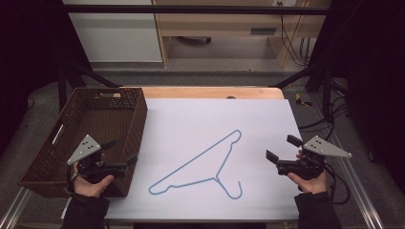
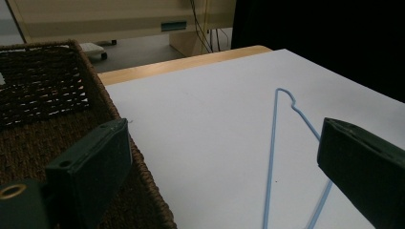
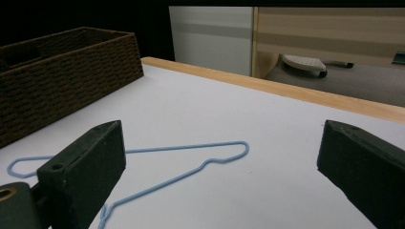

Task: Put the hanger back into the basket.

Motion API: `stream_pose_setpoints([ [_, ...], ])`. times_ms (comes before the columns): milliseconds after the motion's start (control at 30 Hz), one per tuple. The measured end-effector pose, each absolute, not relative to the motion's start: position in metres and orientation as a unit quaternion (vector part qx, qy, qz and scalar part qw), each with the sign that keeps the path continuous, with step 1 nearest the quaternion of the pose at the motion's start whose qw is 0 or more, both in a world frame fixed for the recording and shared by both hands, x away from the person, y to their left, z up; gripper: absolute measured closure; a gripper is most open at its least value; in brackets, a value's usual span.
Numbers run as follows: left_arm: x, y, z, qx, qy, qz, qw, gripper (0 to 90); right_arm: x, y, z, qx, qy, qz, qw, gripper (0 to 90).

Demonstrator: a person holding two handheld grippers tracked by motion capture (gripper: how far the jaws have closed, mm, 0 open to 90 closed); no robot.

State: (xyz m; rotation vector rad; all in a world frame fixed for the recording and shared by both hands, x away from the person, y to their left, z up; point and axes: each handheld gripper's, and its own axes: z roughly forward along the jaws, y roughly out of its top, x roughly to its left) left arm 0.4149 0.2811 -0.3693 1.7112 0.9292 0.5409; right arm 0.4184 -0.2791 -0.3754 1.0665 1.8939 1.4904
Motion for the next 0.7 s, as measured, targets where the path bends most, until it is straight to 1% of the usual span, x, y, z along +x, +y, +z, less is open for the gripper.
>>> stream_pose_setpoints([
  [300,0.412,0.271,-0.368,0.725,0.379,0.222,0.531,5.4,0.418,-0.274,-0.375,0.393,0.703,0.538,0.247,3.5],
  [700,0.409,0.238,-0.372,0.753,0.349,0.201,0.520,7.6,0.417,-0.255,-0.374,0.380,0.725,0.526,0.233,4.9],
])
